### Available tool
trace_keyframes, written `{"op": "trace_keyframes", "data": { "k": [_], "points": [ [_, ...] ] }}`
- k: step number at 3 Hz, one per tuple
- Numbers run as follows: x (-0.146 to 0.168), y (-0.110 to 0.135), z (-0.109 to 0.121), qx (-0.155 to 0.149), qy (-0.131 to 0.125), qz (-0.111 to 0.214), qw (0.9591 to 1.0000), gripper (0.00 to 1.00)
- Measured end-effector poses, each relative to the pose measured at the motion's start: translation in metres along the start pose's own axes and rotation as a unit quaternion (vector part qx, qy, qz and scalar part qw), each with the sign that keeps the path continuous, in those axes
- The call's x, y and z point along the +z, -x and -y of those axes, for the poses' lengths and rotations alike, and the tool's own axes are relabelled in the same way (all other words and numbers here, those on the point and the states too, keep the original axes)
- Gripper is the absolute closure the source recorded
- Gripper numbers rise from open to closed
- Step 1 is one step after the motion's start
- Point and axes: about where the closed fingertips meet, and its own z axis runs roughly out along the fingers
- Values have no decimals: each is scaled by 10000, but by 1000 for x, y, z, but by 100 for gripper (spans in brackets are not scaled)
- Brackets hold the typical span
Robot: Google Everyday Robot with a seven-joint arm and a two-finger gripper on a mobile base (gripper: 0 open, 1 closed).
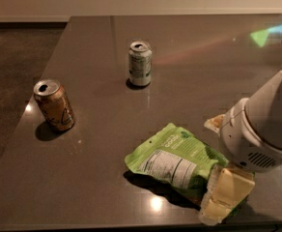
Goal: Move green rice chip bag near 7up can
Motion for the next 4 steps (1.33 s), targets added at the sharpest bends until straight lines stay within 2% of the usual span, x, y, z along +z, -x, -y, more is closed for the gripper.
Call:
{"op": "trace_keyframes", "data": {
  "k": [1,2,3,4],
  "points": [
    [11,0,4,148,29,-134,9998,0],
    [18,2,15,497,-73,-358,9981,0],
    [21,3,24,1008,-205,-590,9929,16],
    [22,2,28,1323,-281,-745,9880,39]
  ]
}}
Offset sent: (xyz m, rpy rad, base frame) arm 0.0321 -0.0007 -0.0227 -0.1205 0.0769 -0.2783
